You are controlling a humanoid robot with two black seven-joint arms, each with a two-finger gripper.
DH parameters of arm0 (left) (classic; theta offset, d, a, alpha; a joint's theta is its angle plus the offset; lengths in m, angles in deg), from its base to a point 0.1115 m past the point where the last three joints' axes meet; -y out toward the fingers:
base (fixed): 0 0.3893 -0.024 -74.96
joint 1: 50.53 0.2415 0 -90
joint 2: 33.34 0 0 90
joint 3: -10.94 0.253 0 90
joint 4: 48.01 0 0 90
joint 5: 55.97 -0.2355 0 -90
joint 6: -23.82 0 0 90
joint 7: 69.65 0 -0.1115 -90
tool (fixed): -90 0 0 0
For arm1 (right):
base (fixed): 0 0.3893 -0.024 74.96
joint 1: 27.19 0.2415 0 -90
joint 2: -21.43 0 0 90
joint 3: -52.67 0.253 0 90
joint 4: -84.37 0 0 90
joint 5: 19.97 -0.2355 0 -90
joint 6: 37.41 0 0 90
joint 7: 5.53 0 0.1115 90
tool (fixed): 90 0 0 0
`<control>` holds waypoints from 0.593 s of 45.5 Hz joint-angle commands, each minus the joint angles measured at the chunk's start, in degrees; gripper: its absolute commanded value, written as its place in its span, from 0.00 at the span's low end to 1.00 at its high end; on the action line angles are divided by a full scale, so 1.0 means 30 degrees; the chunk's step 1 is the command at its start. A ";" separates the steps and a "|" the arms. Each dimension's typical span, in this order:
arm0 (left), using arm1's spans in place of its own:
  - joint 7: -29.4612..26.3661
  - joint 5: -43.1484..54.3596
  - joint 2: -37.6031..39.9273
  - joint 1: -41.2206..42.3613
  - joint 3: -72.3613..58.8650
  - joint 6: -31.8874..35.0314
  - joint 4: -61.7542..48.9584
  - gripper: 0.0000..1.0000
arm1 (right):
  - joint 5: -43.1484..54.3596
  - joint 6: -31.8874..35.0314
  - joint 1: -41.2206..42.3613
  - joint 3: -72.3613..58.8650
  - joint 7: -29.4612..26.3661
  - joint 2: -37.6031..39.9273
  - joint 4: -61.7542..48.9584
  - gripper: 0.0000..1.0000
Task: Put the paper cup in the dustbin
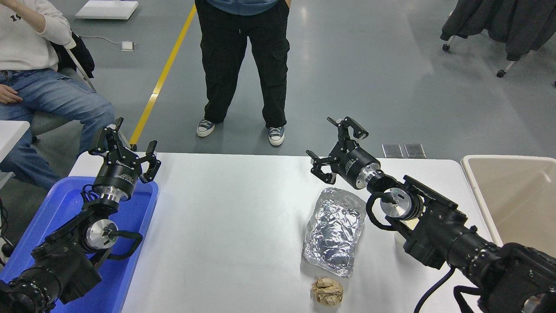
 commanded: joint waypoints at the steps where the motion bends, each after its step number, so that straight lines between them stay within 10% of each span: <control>1: -0.0003 0.0000 -0.0028 0.0000 0.0002 0.0000 0.0001 1.00 | 0.1984 0.0052 -0.0143 -0.2100 0.0004 0.2019 0.1888 1.00; 27: -0.0003 0.0000 -0.0145 0.0146 -0.0086 -0.0059 -0.0029 1.00 | 0.6523 -0.0212 0.0441 -0.6876 -0.0025 1.3063 1.3461 1.00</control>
